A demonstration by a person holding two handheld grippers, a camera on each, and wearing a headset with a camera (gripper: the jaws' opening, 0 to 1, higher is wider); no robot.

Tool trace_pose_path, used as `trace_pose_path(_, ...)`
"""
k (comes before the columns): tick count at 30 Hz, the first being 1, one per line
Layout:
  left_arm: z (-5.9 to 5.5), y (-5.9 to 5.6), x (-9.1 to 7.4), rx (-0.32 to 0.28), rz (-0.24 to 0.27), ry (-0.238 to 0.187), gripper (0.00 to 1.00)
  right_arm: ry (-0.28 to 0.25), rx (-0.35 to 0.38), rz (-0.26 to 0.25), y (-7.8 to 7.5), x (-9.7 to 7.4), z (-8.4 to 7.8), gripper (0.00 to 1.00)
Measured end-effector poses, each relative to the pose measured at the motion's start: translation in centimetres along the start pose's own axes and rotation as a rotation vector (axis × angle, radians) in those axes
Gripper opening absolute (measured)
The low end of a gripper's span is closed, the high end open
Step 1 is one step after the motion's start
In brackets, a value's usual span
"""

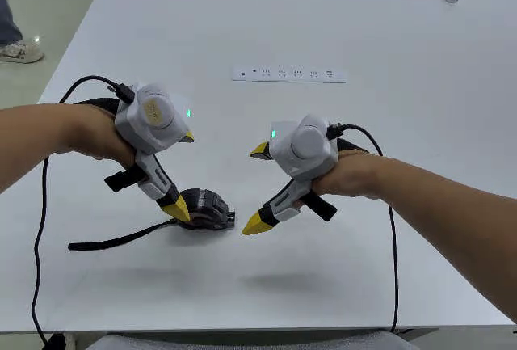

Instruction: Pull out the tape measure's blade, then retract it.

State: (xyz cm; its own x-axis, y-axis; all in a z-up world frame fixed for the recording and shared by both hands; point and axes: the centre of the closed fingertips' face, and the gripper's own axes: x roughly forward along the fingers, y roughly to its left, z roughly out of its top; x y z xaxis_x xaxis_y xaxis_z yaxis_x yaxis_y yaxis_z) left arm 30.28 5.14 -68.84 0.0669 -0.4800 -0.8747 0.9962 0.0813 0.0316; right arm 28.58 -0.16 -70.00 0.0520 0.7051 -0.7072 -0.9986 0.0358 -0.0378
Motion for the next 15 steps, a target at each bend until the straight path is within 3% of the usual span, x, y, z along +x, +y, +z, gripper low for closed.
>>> trace_pose_path(10, -0.6, -1.0, 2.2, -0.009, -0.021, 0.029, 0.74, 0.022, -0.022, 0.028, 1.0, 2.4, -0.9, 0.72)
trace_pose_path(15, -1.2, -1.7, 3.5, 0.011, -0.036, 0.068, 0.69, 0.038, -0.029, 0.035, 1.1, 3.3, -1.4, 0.65)
